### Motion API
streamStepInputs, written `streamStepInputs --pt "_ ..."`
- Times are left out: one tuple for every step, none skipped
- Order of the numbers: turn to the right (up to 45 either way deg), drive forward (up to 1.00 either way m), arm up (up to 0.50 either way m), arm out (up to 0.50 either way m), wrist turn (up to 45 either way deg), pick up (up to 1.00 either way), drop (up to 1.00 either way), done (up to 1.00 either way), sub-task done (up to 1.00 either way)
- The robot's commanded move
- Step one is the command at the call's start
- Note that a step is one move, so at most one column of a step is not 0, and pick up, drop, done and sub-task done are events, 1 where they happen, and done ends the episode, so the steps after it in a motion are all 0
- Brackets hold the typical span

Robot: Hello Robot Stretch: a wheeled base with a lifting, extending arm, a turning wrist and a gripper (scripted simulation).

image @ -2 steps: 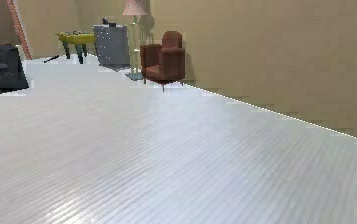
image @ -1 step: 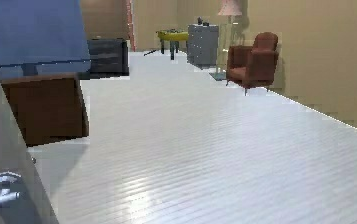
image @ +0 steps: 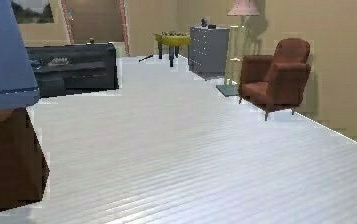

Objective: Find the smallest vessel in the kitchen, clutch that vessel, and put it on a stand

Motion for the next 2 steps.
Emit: streamStepInputs --pt "-9.0 0.00 0.00 0.00 0.0 0.00 0.00 0.00 0.00" --pt "0.0 0.05 0.00 0.00 0.0 0.00 0.00 0.00 0.00"
